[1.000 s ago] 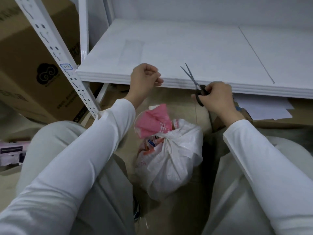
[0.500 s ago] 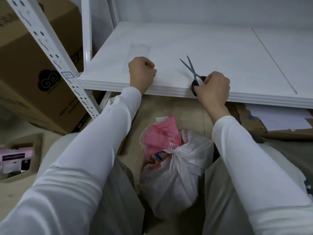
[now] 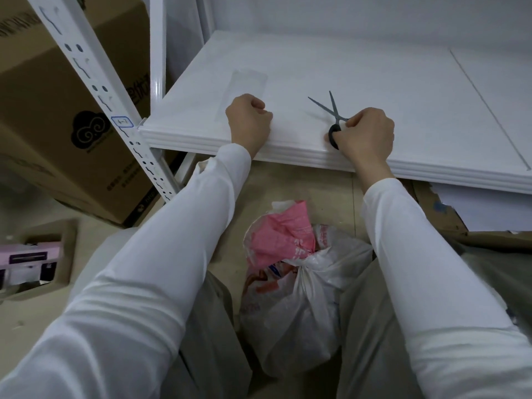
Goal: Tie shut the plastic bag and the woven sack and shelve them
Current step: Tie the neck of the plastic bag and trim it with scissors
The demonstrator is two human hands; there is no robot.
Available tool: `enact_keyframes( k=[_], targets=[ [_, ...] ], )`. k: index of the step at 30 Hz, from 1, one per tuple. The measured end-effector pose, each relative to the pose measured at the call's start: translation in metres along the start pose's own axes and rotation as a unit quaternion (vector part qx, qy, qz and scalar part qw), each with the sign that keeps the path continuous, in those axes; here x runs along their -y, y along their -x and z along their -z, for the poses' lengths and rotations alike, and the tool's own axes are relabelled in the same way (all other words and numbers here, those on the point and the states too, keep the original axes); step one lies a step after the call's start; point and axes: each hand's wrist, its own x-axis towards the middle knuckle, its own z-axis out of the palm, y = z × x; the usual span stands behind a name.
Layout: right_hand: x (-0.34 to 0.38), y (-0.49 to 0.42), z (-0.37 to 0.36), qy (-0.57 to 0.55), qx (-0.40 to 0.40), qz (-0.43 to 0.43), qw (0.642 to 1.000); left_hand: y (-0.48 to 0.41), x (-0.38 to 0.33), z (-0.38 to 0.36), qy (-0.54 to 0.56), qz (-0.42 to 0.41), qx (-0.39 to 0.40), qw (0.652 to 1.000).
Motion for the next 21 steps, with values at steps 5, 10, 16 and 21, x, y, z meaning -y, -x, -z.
enact_keyframes(
  k=[5, 10, 16, 21],
  targets=[
    [0.002, -0.008, -0.001, 0.062, 0.083, 0.021, 0.994, 0.012, -0.007, 0.003, 0.044, 0.02, 0.011, 0.999],
    [0.0, -0.006, -0.007, 0.093, 0.077, 0.043, 0.992, 0.019, -0.013, -0.001, 0.05, 0.012, 0.007, 0.999],
    [-0.004, 0.003, -0.004, 0.075, -0.037, 0.066, 0.994, 0.024, -0.021, -0.005, 0.049, -0.025, -0.004, 0.998],
    [-0.002, 0.01, -0.01, 0.028, -0.049, 0.074, 0.996, 0.032, -0.027, -0.008, 0.058, -0.028, 0.015, 0.998]
  ],
)
